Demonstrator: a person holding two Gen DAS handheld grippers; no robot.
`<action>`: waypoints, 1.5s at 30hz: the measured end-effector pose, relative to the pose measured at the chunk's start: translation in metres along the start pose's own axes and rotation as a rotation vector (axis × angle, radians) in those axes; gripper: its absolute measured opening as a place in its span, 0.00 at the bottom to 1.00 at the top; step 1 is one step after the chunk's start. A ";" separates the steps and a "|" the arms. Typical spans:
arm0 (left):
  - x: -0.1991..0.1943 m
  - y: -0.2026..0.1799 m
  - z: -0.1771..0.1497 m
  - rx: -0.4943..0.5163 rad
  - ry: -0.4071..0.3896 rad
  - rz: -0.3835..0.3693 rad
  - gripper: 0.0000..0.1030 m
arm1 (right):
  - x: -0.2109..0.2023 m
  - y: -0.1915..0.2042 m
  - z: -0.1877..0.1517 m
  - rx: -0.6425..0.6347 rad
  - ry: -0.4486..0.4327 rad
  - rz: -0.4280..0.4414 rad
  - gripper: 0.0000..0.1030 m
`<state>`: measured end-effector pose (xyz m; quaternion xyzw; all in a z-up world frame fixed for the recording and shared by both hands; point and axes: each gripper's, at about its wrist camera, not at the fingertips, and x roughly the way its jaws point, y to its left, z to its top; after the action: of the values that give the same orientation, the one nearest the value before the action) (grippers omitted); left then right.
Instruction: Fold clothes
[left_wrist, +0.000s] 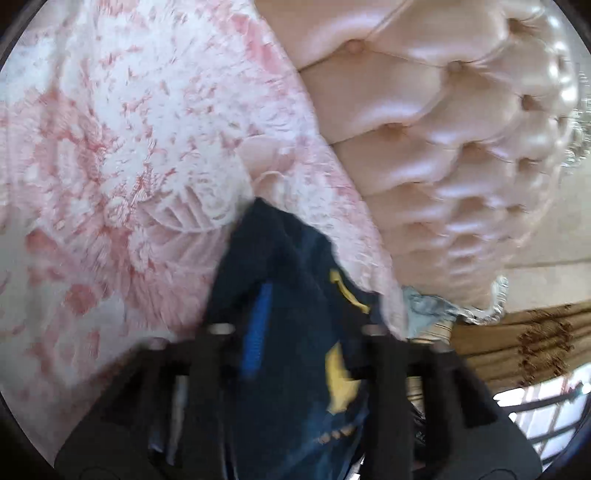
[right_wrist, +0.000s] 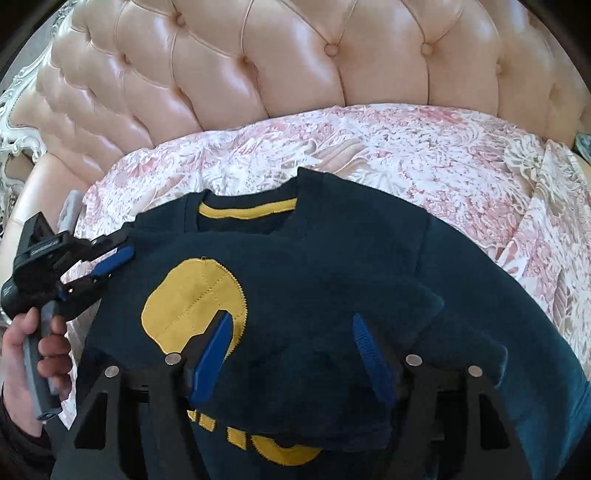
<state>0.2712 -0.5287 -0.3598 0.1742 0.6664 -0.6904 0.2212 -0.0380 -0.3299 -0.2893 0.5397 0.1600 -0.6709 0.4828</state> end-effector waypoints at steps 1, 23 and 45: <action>-0.011 -0.004 -0.003 0.014 -0.016 -0.024 0.78 | -0.010 0.000 -0.002 0.011 -0.026 0.027 0.67; -0.090 -0.068 -0.264 0.667 -0.054 0.335 0.56 | -0.178 -0.248 -0.313 0.985 -0.580 0.322 0.79; -0.073 -0.116 -0.296 0.793 0.053 0.246 0.56 | -0.116 -0.261 -0.334 1.408 -0.790 0.546 0.79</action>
<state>0.2537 -0.2261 -0.2381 0.3421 0.3283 -0.8573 0.2006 -0.0674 0.0969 -0.3896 0.4599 -0.6105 -0.6131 0.2000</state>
